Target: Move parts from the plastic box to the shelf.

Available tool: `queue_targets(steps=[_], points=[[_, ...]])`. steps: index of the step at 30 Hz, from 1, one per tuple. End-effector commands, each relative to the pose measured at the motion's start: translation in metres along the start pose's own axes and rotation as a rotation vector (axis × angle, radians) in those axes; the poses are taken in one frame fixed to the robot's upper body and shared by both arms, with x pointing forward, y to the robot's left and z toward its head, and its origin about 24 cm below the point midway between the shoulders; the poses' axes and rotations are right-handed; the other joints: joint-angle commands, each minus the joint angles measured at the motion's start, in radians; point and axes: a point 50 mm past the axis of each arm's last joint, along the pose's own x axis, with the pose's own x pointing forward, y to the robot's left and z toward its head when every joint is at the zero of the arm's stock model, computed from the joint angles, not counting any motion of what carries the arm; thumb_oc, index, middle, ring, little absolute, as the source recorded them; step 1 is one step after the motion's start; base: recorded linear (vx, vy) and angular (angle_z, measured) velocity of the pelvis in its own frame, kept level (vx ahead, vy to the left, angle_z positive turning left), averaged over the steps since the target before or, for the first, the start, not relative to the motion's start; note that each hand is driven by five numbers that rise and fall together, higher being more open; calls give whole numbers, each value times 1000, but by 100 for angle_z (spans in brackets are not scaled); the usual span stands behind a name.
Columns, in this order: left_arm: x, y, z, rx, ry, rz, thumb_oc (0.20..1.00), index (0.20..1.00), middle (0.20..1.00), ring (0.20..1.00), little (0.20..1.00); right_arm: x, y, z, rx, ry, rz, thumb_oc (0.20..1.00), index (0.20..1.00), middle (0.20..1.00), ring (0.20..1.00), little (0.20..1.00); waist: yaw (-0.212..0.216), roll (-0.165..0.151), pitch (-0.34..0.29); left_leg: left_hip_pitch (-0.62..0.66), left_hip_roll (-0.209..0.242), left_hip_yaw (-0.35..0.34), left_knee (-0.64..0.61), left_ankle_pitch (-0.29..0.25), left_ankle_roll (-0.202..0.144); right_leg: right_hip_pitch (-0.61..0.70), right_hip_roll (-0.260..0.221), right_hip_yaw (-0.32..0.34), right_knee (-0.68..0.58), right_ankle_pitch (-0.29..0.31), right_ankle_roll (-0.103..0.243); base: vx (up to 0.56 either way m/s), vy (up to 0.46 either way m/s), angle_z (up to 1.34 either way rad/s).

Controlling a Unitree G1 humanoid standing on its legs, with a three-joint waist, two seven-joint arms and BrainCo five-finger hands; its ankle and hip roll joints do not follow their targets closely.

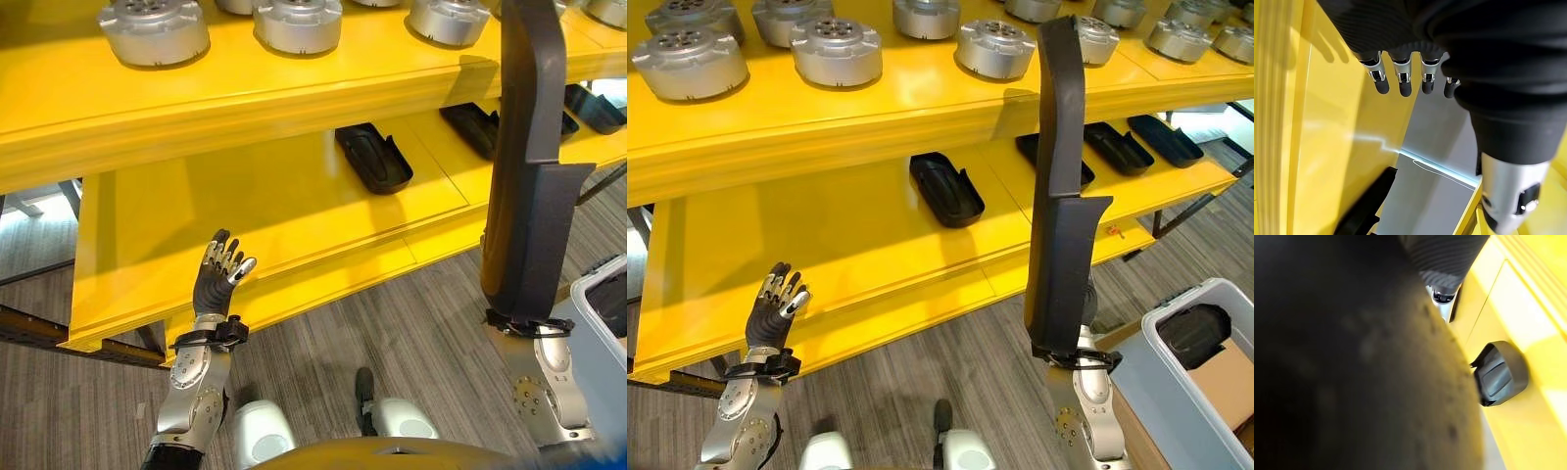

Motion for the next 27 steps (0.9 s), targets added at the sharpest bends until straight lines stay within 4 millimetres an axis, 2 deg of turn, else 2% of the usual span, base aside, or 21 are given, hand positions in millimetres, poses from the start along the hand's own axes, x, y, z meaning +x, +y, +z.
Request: queue_targets(steps=[1, 2, 3, 4, 5, 6, 8, 11, 12, 16, 19, 22, 24, 27], points=[[-15, 10, 20, 27, -82, 1, 1000, 1000, 1000, 1000, 1000, 8, 11, 31, 10, -165, 73, 200, 200, 200, 200, 200, 9, 51, -52, 160, -50, 80, -218, 329, -1, -22, -49, 42, 165, -111, 50, 61, 259, 34], [-17, 10, 19, 26, -77, -5, 1000, 1000, 1000, 1000, 1000, 8, 12, 31, 3, -163, 76, 200, 200, 200, 200, 200, 17, 60, -52, 169, -68, 81, -223, 295, 4, -24, -60, 36, 171, -108, 55, 95, 355, 10], [-19, 11, 23, 39, -83, -22, 1000, 1000, 1000, 1000, 1000, 7, 13, 34, -19, -176, 85, 200, 200, 200, 200, 200, 24, 53, -43, 148, -121, 78, -151, 216, 13, -6, -113, 32, 168, -92, 78, 99, 330, 40], [-19, 13, 24, 51, -83, -22, 1000, 1000, 1000, 1000, 1000, 8, 15, 35, -25, -185, 98, 200, 200, 200, 200, 200, 31, 50, -39, 145, -137, 75, -137, 198, 16, 2, -124, 34, 164, -85, 86, 99, 496, 59], [-13, 11, 26, 62, -90, -35, 1000, 1000, 1000, 1000, 1000, 16, 35, 43, -42, -241, 187, 200, 200, 200, 200, 200, 44, 29, -16, 115, -187, 78, -25, 118, 22, 42, -183, 19, 148, -67, 110, 33, 293, 67], [-13, 11, 26, 62, -91, -35, 1000, 1000, 1000, 1000, 1000, 16, 35, 43, -42, -242, 187, 200, 200, 200, 200, 200, 43, 29, -15, 115, -187, 78, -23, 117, 23, 43, -184, 19, 148, -67, 110, 26, 288, 23], [-10, 9, 27, 65, -96, -41, 1000, 1000, 1000, 1000, 1000, 21, 49, 49, -44, -280, 258, 200, 200, 200, 200, 200, 53, 22, -14, 112, -205, 83, -2, 92, 29, 52, -200, 23, 138, -54, 121, 26, 114, 6], [-5, 5, 29, 67, -107, -59, 1000, 1000, 1000, 1000, 1000, 30, 85, 57, -89, -350, 441, 200, 200, 200, 200, 200, 73, 8, -16, 82, -221, 79, 48, 71, 30, 62, -222, 15, 135, -48, 131, 21, 90, -5], [-4, 5, 30, 70, -109, -64, 1000, 1000, 1000, 1000, 1000, 32, 91, 59, -104, -361, 463, 200, 200, 200, 200, 200, 78, 5, -17, 75, -223, 76, 56, 67, 30, 65, -224, 9, 135, -50, 131, 19, 40, -9], [3, 3, 31, 79, -112, -77, 1000, 1000, 1000, 1000, 1000, 37, 134, 75, -249, -508, 676, 200, 200, 200, 200, 200, 110, -11, -18, 42, -232, 50, 95, 58, 23, 89, -234, -20, 138, -60, 130, 19, -8, 17], [6, 3, 30, 80, -114, -77, 1000, 1000, 1000, 1000, 1000, 38, 167, 86, -371, -647, 816, 200, 200, 200, 200, 200, 153, -18, -21, 24, -246, 24, 109, 57, 18, 111, -240, -46, 140, -73, 128, 38, -22, 23], [7, 4, 31, 89, -119, -73, 1000, 1000, 1000, 1000, 1000, 38, 179, 87, -458, -709, 866, 200, 200, 200, 200, 200, 171, -20, -20, 17, -252, 9, 121, 51, 17, 121, -243, -59, 147, -80, 126, 31, -31, 26], [7, 4, 32, 95, -124, -73, 1000, 1000, 1000, 1000, 1000, 42, 197, 77, -619, -760, 940, 200, 200, 200, 200, 200, 208, -24, -14, 2, -264, -16, 143, 44, 15, 127, -245, -78, 171, -101, 120, 7, -39, 27], [8, 2, 32, 94, -127, -78, 1000, 1000, 1000, 1000, 1000, 45, 203, 71, -703, -773, 973, 200, 200, 200, 200, 200, 223, -26, -10, -13, -266, -32, 164, 39, 14, 127, -245, -86, 192, -114, 117, 0, -42, 13]])
